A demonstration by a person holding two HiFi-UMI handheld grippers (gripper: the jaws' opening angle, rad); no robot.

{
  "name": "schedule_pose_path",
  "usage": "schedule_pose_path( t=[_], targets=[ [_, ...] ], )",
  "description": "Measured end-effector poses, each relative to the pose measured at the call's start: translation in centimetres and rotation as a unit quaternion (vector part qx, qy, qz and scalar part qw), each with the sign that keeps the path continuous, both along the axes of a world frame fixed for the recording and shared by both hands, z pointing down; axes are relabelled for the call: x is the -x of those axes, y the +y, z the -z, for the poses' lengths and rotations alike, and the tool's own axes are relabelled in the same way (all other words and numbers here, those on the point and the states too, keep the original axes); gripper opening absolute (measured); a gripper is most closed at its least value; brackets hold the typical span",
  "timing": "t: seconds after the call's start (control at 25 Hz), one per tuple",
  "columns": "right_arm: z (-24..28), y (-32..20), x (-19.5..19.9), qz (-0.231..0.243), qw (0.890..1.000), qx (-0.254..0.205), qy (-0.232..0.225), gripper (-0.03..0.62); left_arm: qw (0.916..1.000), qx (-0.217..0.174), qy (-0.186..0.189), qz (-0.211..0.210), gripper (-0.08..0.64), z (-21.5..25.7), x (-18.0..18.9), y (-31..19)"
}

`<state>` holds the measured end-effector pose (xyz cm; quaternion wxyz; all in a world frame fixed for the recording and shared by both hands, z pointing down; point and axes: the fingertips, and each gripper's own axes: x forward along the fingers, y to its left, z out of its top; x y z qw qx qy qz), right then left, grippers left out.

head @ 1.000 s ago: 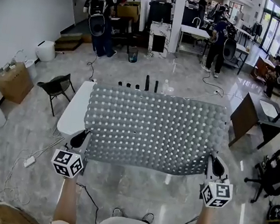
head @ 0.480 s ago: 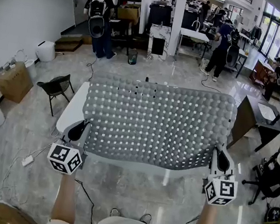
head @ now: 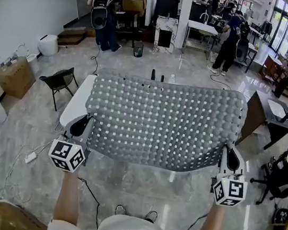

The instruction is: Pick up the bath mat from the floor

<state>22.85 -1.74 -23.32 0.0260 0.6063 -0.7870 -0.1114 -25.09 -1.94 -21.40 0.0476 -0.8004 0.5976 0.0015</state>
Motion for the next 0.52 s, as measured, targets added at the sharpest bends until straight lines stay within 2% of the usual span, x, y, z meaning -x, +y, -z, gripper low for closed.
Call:
schedule_pose_path(
  t=[0.24, 0.52],
  targets=[
    [0.6, 0.5, 0.2, -0.002, 1.0, -0.007, -0.002, 0.037, 1.0, -0.002, -0.001, 0.002, 0.048, 0.4, 0.3, 0.4],
    [-0.6, 1.4, -2.3, -0.008, 1.0, -0.009, -0.012, 0.037, 0.9999, -0.008, -0.004, 0.01, 0.049, 0.0, -1.3, 1.0]
  ],
)
